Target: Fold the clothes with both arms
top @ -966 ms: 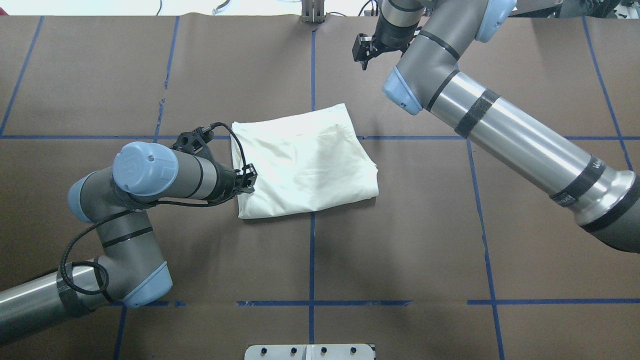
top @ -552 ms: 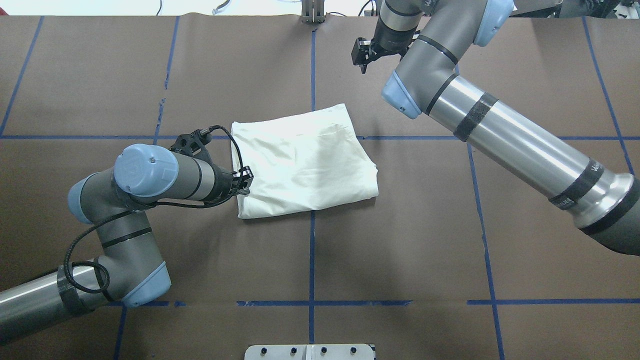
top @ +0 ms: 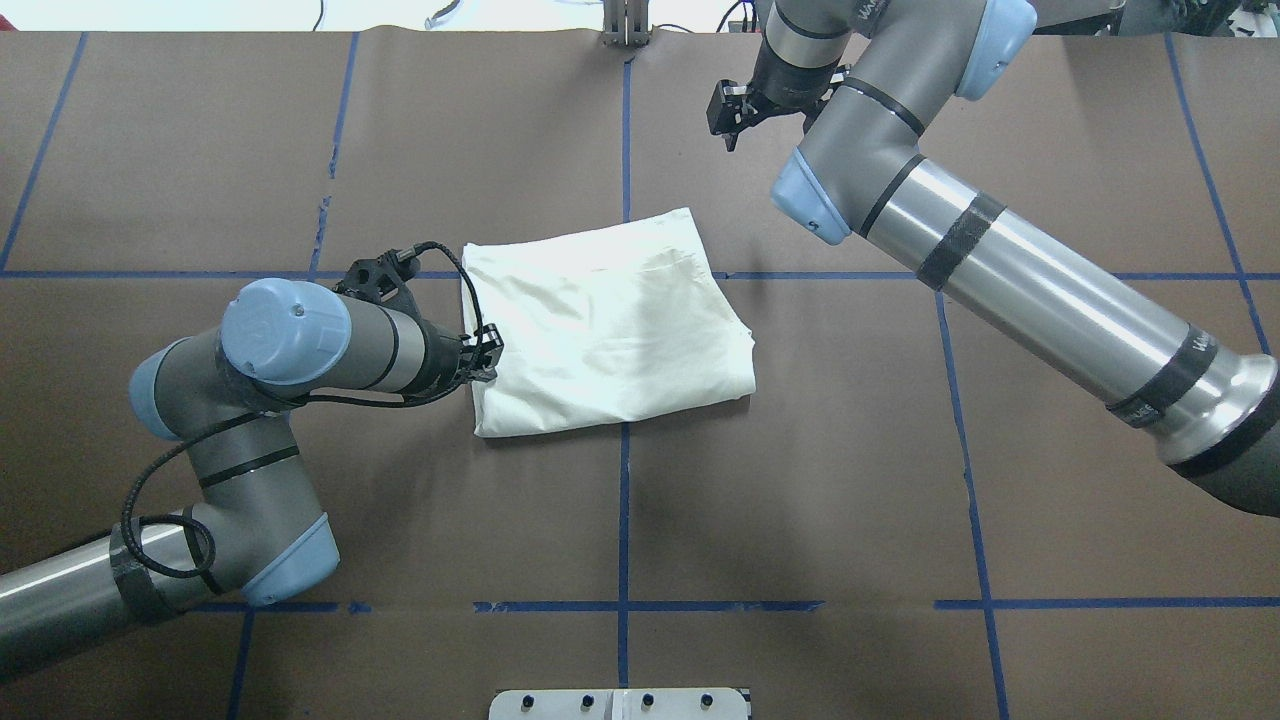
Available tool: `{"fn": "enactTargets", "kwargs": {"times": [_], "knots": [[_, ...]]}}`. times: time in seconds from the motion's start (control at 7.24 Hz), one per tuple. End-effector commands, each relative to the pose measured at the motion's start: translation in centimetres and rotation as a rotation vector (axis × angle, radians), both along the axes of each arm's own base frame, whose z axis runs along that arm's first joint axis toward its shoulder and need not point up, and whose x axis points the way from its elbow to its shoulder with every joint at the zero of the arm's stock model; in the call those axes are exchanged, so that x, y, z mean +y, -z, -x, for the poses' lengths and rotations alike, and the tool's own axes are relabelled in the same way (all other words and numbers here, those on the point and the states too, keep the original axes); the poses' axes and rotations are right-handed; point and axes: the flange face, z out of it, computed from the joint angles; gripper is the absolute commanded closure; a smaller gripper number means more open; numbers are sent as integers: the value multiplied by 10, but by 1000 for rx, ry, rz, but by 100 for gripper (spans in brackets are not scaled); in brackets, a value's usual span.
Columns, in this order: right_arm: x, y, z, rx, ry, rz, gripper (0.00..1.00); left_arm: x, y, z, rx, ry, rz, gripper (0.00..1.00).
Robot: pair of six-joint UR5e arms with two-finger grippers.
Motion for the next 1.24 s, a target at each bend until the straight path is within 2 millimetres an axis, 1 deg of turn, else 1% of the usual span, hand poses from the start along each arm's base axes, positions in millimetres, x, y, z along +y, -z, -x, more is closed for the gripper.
{"fn": "enactTargets", "kwargs": {"times": [0.0, 0.14, 0.28, 0.41, 0.55, 0.69, 0.83, 0.97, 1.1], "knots": [[13, -3, -11, -15, 1, -16, 0, -38, 11, 48, -34, -14, -73, 0], [17, -13, -23, -15, -6, -15, 0, -59, 19, 86, -58, -34, -101, 0], [14, -31, -49, -17, -18, -8, 0, -74, 22, 113, -103, -42, -153, 0], [10, -54, -87, -33, -27, 17, 0, -95, 12, 142, -173, -48, -205, 0], [1, -81, -121, -30, -27, 31, 0, -110, -14, 179, -247, -59, -260, 0], [-5, -117, -159, -4, -12, 17, 0, -121, -51, 224, -323, -110, -324, 0], [-9, -163, -213, 20, 27, -3, 0, -129, -86, 283, -373, -156, -378, 0], [-8, -203, -269, 46, 78, -11, 0, -129, -122, 340, -426, -197, -423, 0], [4, -234, -316, 81, 134, -13, 0, -120, -160, 387, -505, -252, -482, 0]]}}
